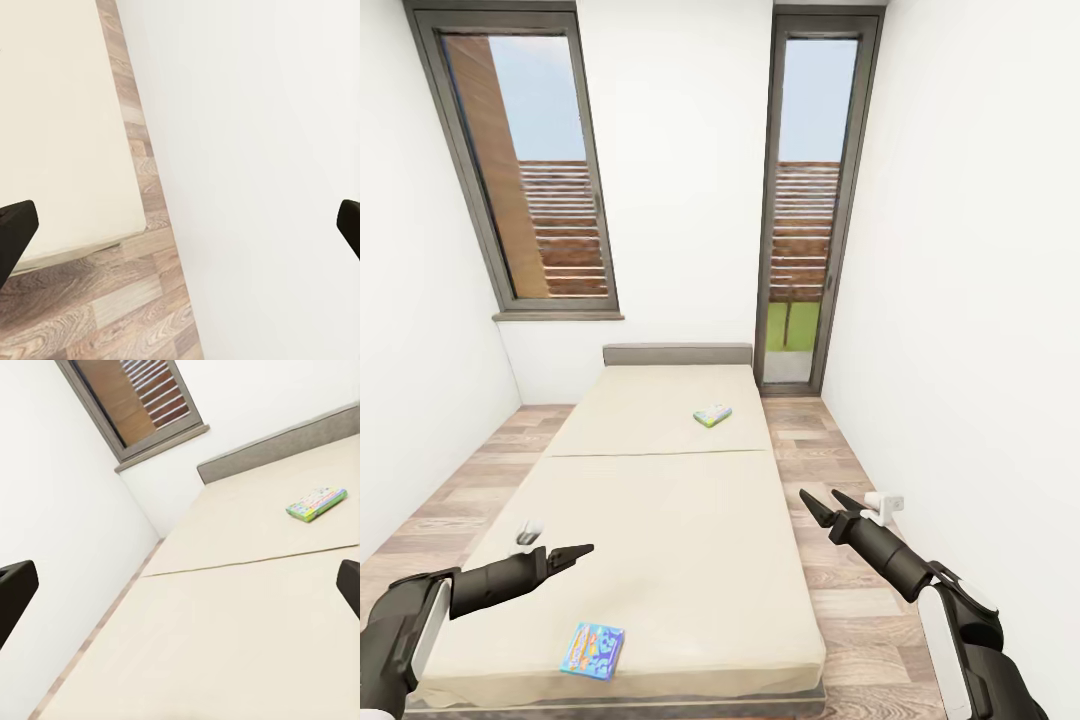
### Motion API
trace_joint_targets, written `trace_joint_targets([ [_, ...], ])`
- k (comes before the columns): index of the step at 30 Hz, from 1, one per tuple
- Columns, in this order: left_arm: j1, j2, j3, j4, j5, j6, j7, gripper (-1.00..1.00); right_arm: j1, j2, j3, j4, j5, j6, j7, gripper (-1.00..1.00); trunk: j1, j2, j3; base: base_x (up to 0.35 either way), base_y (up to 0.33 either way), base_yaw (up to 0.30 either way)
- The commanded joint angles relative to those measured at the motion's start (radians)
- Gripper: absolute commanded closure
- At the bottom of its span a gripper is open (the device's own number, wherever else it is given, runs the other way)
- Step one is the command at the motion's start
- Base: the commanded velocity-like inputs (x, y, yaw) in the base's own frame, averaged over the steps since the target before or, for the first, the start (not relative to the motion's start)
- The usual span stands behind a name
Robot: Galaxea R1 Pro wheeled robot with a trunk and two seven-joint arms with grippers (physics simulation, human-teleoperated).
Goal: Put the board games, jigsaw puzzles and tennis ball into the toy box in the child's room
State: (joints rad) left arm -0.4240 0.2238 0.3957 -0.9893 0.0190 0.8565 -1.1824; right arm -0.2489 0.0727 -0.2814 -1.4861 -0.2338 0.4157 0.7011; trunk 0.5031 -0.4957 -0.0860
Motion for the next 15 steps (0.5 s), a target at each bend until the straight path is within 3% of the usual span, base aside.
trace_joint_targets([
  [1,-0.001,0.000,0.001,0.000,0.002,0.011,-0.003,-1.00,-0.001,0.001,-0.002,0.000,-0.007,0.009,0.003,-1.00,0.004,-0.009,-0.005,0.000,0.000,0.000],
  [10,-0.001,0.007,0.002,0.006,0.000,0.017,-0.007,-1.00,-0.001,0.002,-0.002,0.003,-0.006,0.009,0.003,-1.00,0.039,-0.072,-0.034,0.000,0.000,0.000],
  [15,-0.002,0.009,0.000,0.111,-0.001,0.015,-0.003,-1.00,-0.001,0.003,-0.001,0.001,-0.008,0.009,0.003,-1.00,0.058,-0.107,-0.049,0.000,0.000,0.000],
])
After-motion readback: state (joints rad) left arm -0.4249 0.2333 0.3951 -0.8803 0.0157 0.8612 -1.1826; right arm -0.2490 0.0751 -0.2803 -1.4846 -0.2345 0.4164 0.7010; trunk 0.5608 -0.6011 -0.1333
